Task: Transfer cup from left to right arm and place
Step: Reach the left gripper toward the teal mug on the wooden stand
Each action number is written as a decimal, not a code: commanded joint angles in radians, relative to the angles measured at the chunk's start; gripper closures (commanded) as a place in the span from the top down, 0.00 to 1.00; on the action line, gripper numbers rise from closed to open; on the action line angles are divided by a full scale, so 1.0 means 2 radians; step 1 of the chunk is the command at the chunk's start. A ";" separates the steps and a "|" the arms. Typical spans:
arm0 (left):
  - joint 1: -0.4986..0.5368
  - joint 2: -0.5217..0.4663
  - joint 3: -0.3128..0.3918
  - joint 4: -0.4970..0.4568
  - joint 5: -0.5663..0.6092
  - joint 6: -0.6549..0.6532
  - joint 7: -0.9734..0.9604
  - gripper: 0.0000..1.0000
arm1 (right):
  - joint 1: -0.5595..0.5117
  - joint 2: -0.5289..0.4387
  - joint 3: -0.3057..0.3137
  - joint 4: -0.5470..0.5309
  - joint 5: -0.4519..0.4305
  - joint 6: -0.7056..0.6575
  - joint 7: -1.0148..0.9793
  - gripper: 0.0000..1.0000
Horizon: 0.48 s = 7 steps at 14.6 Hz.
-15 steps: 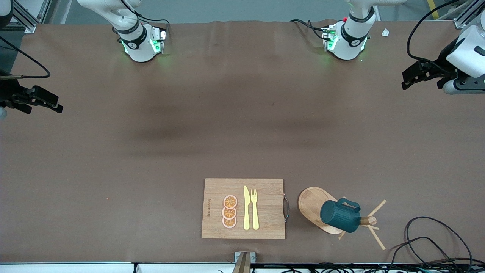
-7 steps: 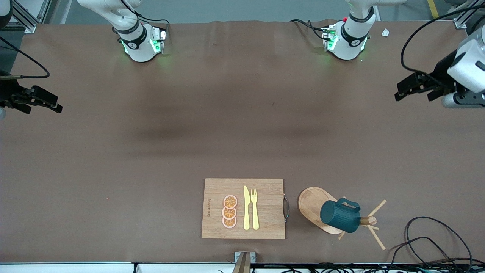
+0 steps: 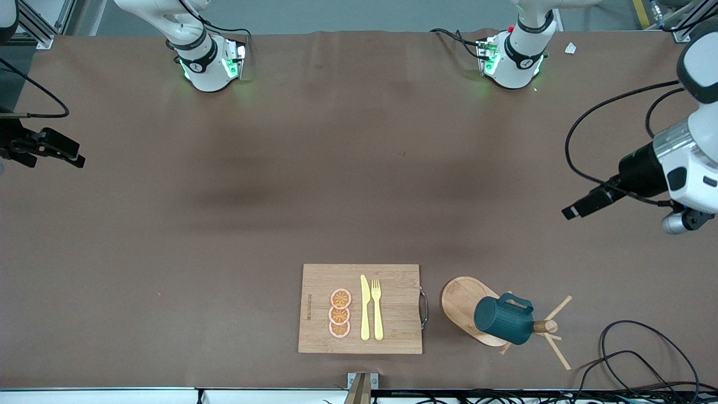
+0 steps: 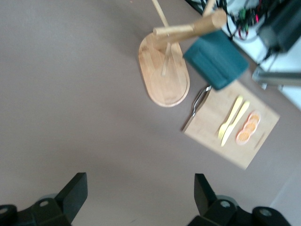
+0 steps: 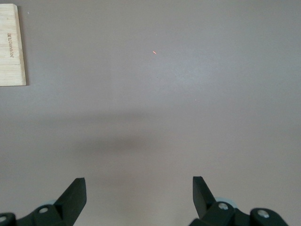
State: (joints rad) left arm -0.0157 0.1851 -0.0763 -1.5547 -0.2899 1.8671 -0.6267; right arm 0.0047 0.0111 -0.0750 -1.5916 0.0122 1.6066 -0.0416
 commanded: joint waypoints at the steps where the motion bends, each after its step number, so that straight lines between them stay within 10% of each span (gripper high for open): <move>1: -0.010 0.015 -0.001 -0.005 -0.008 0.037 -0.081 1.00 | -0.007 0.001 0.004 0.006 -0.007 -0.004 -0.001 1.00; 7: -0.024 0.065 -0.001 -0.003 -0.011 0.104 -0.252 1.00 | -0.007 0.001 0.004 0.004 -0.006 -0.005 -0.001 1.00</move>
State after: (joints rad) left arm -0.0696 0.2779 -0.0802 -1.5734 -0.2950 2.0406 -1.0840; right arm 0.0039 0.0111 -0.0757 -1.5916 0.0110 1.6064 -0.0416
